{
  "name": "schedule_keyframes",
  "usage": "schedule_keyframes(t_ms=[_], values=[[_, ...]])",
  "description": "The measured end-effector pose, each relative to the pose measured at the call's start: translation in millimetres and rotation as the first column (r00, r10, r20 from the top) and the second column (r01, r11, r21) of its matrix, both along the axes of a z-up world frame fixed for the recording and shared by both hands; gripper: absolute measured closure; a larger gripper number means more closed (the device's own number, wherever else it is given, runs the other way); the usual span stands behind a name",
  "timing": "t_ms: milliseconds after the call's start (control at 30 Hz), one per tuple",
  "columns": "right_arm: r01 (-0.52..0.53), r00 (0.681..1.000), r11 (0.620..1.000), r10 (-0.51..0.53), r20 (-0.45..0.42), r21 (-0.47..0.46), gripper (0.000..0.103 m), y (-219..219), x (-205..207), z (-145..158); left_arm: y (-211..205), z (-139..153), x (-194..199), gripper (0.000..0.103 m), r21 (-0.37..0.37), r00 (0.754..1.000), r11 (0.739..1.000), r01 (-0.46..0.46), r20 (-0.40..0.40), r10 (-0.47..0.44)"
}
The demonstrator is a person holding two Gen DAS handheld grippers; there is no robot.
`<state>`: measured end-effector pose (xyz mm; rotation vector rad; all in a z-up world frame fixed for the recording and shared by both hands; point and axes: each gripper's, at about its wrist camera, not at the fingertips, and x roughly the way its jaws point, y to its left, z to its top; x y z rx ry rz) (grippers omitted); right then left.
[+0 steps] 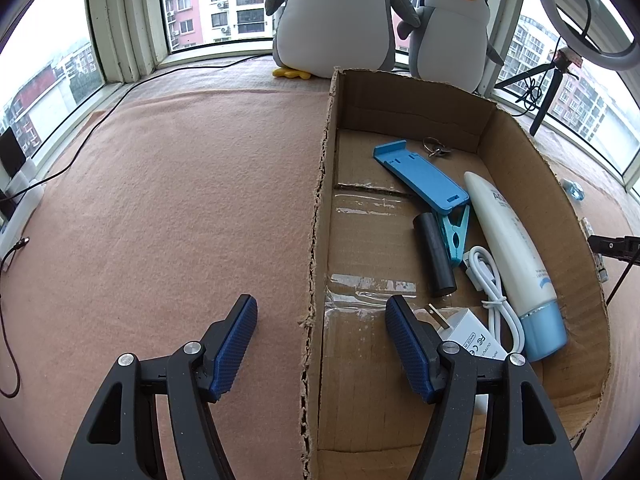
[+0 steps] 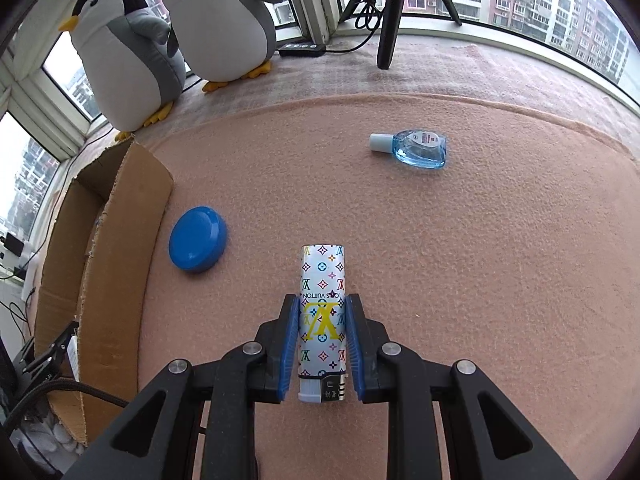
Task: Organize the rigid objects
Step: 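Carry the lighter into the box and open right gripper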
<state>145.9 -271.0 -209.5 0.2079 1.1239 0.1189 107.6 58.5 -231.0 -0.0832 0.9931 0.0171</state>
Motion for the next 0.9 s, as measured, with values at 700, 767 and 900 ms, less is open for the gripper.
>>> schedule_keyframes(t_ms=[700,767,900], values=[[-0.245,0.957,0.969,0.237,0.165,0.027,0.082,113.5,15.6,81.0,1.7,-0.6,0.1,0.032,-0.009,1.000,1.000,-0.003,0.002,0.003],[-0.268,0.950,0.963,0.260,0.171,0.027,0.082,126.0,18.1,82.6,2.0,-0.7,0.0,0.032,-0.011,1.000,1.000,-0.004,0.003,0.004],[-0.303,0.940,0.953,0.294,0.174,0.024,0.082,147.2,23.3,83.6,2.1,-0.5,0.1,0.032,-0.011,1.000,1.000,-0.004,0.003,0.004]])
